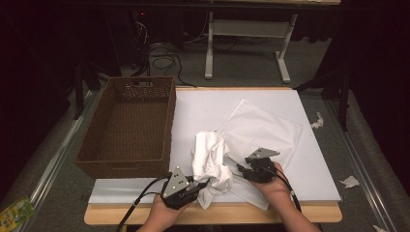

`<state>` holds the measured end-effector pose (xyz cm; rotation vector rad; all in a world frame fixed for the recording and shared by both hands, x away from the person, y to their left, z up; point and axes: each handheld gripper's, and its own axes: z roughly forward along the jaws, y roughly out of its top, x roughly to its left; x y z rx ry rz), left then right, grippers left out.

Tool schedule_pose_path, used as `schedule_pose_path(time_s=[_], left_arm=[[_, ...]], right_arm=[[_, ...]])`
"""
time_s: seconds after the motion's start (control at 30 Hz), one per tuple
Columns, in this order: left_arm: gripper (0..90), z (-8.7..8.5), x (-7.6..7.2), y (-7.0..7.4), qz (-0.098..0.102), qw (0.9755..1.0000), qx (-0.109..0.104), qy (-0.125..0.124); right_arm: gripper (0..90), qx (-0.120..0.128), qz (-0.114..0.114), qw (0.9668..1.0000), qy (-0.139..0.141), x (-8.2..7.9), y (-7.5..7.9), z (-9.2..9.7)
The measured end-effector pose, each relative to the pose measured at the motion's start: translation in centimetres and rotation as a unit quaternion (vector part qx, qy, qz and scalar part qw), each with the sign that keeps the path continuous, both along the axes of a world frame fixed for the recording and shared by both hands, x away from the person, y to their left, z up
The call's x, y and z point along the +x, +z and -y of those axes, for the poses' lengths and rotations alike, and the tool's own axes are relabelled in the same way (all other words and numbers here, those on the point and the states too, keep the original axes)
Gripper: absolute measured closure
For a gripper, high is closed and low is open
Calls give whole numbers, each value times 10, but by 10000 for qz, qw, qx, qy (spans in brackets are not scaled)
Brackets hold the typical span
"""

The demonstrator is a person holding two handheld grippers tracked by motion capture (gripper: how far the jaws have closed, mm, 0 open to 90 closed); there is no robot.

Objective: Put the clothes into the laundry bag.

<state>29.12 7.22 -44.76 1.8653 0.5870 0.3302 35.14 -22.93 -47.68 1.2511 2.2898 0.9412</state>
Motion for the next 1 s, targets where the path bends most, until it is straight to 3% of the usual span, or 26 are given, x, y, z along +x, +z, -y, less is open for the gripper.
schedule_pose_path(time_s=[0.07, 0.1, 0.2, 0.23, 0.43, 0.7, 0.77, 0.9, 0.97, 1.0], left_arm=[[715, -1, 1, 0, -12, 10000, -38, 29], [715, -1, 1, 0, -15, 10000, -45, 30], [715, -1, 1, 0, -3, 10000, -50, 30], [715, -1, 1, 0, -7, 10000, -56, 18], [713, 5, -1, 0, 48, 9999, 47, -138], [711, 9, 0, -1, 56, 9997, 145, -210], [712, 14, 2, 0, 57, 9995, 192, -243], [724, 19, -1, 3, 263, 9988, 279, -303], [732, 23, -7, 8, 540, 9959, 403, -611], [733, 23, -7, 8, 540, 9959, 403, -611]], right_arm=[[777, 78, -19, 9999, -90, 1, 2, 3], [777, 78, -19, 9999, -90, 1, 2, 3], [886, 155, 53, 9998, -61, 1, 6, 9], [891, 325, 235, 9992, 17, 0, 13, 14], [891, 661, 573, 9962, -13, -5, 31, 21], [892, 749, 680, 9949, 45, -2, 37, 20], [891, 799, 809, 9935, 24, 0, 42, 18], [891, 806, 819, 9934, 21, 1, 43, 16], [891, 854, 836, 9928, 37, 3, 43, 16], [891, 854, 836, 9928, 37, 3, 43, 16]])
